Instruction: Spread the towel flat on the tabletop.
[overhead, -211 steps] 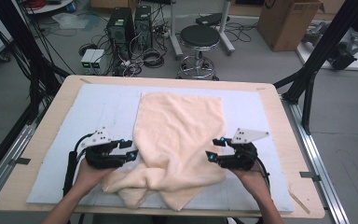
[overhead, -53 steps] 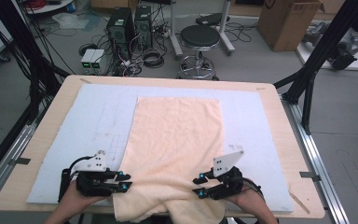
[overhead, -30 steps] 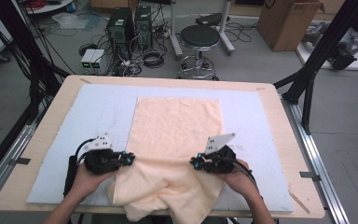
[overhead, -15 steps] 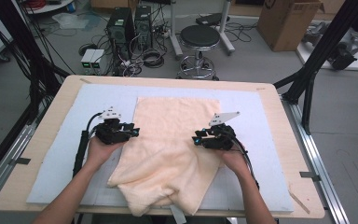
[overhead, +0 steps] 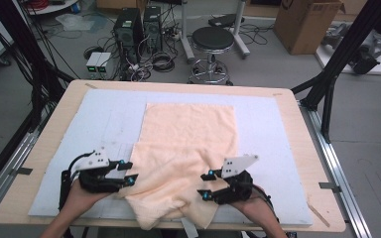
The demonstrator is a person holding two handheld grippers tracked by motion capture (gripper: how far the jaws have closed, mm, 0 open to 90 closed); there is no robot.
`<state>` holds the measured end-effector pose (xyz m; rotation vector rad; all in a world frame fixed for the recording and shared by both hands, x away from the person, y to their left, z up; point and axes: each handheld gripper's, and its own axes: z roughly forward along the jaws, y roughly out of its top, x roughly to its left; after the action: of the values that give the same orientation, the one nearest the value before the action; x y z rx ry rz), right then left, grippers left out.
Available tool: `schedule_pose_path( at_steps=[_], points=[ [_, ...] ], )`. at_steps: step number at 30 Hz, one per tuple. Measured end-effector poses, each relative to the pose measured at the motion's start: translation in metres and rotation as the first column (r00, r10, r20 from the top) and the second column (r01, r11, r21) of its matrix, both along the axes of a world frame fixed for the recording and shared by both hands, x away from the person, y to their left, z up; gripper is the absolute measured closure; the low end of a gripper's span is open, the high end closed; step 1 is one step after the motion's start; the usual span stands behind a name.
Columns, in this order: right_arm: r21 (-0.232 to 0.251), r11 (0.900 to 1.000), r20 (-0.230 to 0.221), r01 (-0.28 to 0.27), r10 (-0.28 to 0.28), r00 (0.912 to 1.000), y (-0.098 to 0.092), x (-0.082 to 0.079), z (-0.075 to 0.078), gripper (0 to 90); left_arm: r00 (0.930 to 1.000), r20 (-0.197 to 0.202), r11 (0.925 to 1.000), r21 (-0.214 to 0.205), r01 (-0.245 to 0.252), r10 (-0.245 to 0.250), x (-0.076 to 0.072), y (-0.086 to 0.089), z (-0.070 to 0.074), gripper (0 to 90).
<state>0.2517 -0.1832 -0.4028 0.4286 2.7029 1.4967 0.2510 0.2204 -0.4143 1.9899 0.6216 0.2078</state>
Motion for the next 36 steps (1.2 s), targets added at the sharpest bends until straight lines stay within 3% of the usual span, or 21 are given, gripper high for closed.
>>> schedule_pose_path(
  at_steps=[3, 6, 7, 10, 12, 16, 18, 20, 23, 25, 26, 28, 30, 31, 32, 34, 36],
  points=[
    [-0.002, 0.9992, -0.031, -0.041, 0.041, 0.9987, 0.002, -0.017, -0.009, 45.0, 0.9997, -0.014, 0.9987, 0.047, 0.020, -0.020, -0.009, 0.001, -0.011, 49.7],
    [-0.089, 0.9945, -0.020, -0.055, 0.054, 0.9983, 0.011, -0.025, -0.020, 48.2, 0.9991, -0.032, 0.9975, 0.065, 0.028, -0.026, -0.008, -0.001, -0.015, 55.6],
    [-0.124, 0.9907, -0.015, -0.056, 0.054, 0.9984, 0.014, -0.025, -0.024, 55.0, 0.9992, -0.033, 0.9977, 0.063, 0.027, -0.025, -0.007, -0.002, -0.015, 61.3],
    [-0.171, 0.9815, -0.024, -0.085, 0.082, 0.9963, 0.018, -0.019, -0.031, 78.7, 0.9990, -0.041, 0.9963, 0.083, 0.022, -0.019, -0.003, -0.006, -0.017, 79.0],
    [-0.173, 0.9802, -0.024, -0.095, 0.093, 0.9954, 0.017, -0.016, -0.029, 83.2, 0.9995, -0.031, 0.9968, 0.080, -0.003, 0.006, 0.001, -0.006, -0.015, 83.0],
    [-0.213, 0.9765, 0.034, -0.035, 0.043, 0.9985, 0.004, -0.004, -0.012, 84.0, 0.9974, -0.004, 0.9967, 0.040, -0.071, 0.071, 0.015, -0.005, -0.005, 84.5],
    [-0.177, 0.9841, 0.054, 0.021, -0.012, 0.9985, -0.009, 0.008, -0.001, 83.9, 0.9949, 0.015, 0.9944, 0.033, -0.100, 0.100, 0.026, -0.006, 0.001, 84.9],
    [-0.129, 0.9891, 0.036, 0.071, -0.067, 0.9971, -0.023, 0.021, 0.009, 83.8, 0.9906, 0.043, 0.9901, 0.046, -0.132, 0.130, 0.039, -0.010, 0.006, 85.0],
    [-0.113, 0.9816, 0.030, 0.154, -0.151, 0.9881, -0.038, 0.044, 0.017, 82.9, 0.9820, 0.062, 0.9826, 0.040, -0.181, 0.179, 0.063, -0.016, 0.010, 85.0],
    [-0.095, 0.9735, 0.025, 0.208, -0.207, 0.9781, -0.044, 0.059, 0.018, 82.9, 0.9737, 0.051, 0.9739, 0.037, -0.224, 0.222, 0.079, -0.020, 0.011, 85.0],
    [-0.097, 0.9677, 0.023, 0.233, -0.232, 0.9725, -0.046, 0.066, 0.017, 83.1, 0.9661, 0.057, 0.9659, 0.048, -0.254, 0.252, 0.090, -0.023, 0.009, 84.9],
    [-0.096, 0.9594, 0.006, 0.265, -0.266, 0.9640, -0.046, 0.080, 0.010, 83.6, 0.9565, 0.037, 0.9551, 0.056, -0.291, 0.289, 0.103, -0.026, 0.006, 84.5],
    [-0.128, 0.9516, -0.018, 0.280, -0.284, 0.9586, -0.044, 0.092, 0.000, 81.0, 0.9533, 0.002, 0.9504, 0.077, -0.301, 0.302, 0.114, -0.027, 0.001, 80.4],
    [-0.133, 0.9498, -0.028, 0.283, -0.289, 0.9568, -0.043, 0.098, -0.005, 77.5, 0.9517, -0.003, 0.9489, 0.078, -0.306, 0.307, 0.116, -0.027, 0.001, 75.4],
    [-0.127, 0.9487, -0.037, 0.290, -0.296, 0.9544, -0.043, 0.099, -0.006, 76.5, 0.9515, -0.014, 0.9506, 0.052, -0.306, 0.307, 0.116, -0.025, 0.001, 71.8],
    [-0.092, 0.9528, -0.039, 0.289, -0.294, 0.9551, -0.046, 0.098, -0.003, 72.5, 0.9579, -0.028, 0.9581, 0.029, -0.285, 0.286, 0.113, -0.021, 0.005, 67.0],
    [-0.056, 0.9583, -0.022, 0.280, -0.282, 0.9593, -0.049, 0.092, 0.003, 69.4, 0.9653, -0.011, 0.9652, 0.021, -0.261, 0.261, 0.105, -0.018, 0.013, 62.6]
  ],
)
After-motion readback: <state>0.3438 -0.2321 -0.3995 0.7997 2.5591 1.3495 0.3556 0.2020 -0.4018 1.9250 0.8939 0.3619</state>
